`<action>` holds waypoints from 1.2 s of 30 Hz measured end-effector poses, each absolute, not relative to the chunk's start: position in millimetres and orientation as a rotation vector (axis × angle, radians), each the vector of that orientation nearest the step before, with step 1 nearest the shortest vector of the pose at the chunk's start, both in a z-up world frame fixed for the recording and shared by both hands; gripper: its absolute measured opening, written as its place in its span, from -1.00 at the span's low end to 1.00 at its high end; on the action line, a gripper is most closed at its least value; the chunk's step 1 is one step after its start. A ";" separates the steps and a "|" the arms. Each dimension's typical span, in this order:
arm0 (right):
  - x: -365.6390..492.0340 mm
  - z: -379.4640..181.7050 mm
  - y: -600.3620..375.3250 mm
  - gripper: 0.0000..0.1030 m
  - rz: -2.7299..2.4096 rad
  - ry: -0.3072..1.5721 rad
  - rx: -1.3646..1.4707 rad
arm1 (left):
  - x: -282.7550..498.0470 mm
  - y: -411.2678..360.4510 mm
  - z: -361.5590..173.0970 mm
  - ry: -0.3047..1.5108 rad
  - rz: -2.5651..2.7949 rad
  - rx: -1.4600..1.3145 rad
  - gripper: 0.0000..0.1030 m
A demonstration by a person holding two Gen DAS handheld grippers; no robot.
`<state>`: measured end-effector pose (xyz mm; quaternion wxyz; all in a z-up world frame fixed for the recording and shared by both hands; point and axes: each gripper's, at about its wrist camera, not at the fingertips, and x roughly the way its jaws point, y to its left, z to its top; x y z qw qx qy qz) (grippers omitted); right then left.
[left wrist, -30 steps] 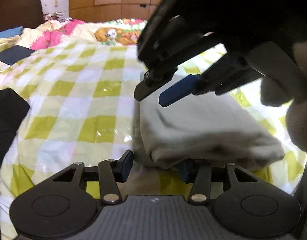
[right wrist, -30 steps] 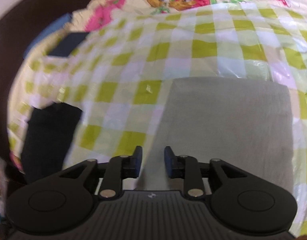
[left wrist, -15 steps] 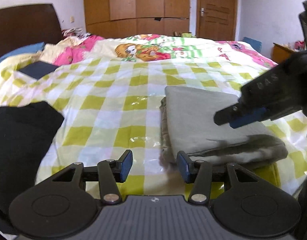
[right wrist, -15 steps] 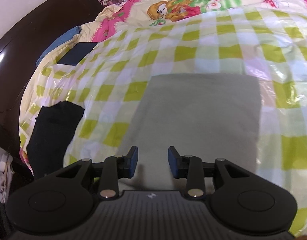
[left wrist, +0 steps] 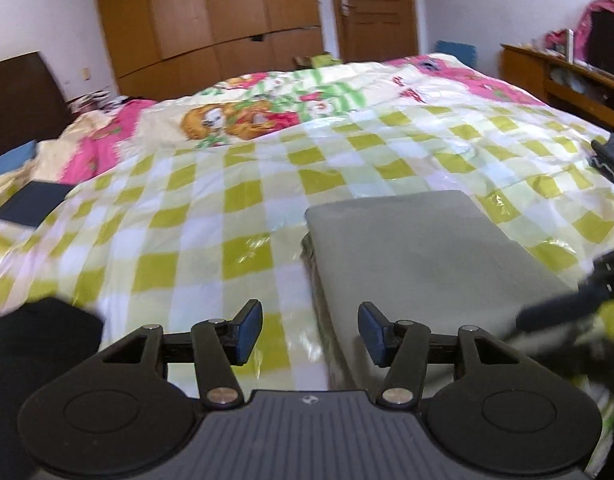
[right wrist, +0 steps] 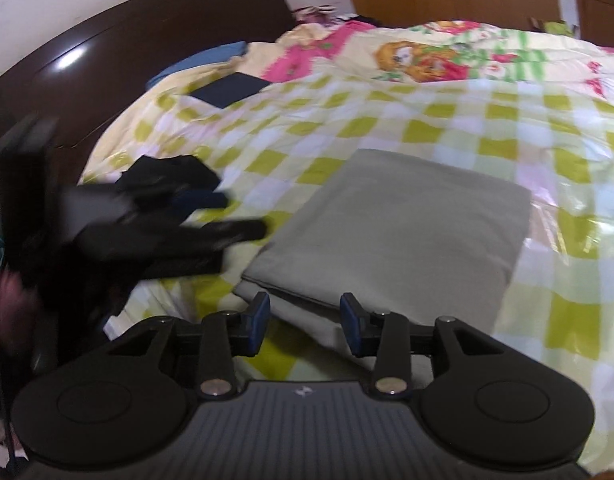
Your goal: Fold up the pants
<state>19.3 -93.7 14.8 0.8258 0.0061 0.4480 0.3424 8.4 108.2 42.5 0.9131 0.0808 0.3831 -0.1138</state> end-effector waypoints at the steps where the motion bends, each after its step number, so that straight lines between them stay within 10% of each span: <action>1: 17.1 15.1 -87.3 -0.22 0.744 0.933 -0.036 | 21.1 105.6 38.6 0.802 -0.257 0.174 0.28; 13: 8.5 -10.0 -33.0 -0.04 0.889 0.843 -0.324 | 111.7 91.9 -2.7 0.928 -0.325 0.133 0.05; 15: 6.6 -16.3 -25.5 -0.20 0.867 0.833 -0.366 | 115.8 90.4 -3.0 0.928 -0.319 0.151 -0.36; 18: 15.3 -23.9 -22.1 -0.81 0.830 0.893 -0.318 | 122.5 88.1 -2.6 0.925 -0.317 0.164 -0.49; 20: 19.1 -19.4 -20.6 -0.83 0.820 0.885 -0.303 | 126.2 86.5 -1.0 0.912 -0.324 0.171 -0.52; 31: 11.6 -32.2 -6.7 -0.72 0.845 0.962 -0.235 | 126.5 86.3 -10.2 0.865 -0.313 0.241 -0.41; 36: 17.5 -0.7 -72.8 -0.26 0.713 0.925 -0.074 | 121.0 110.5 8.0 0.834 -0.250 0.210 -0.41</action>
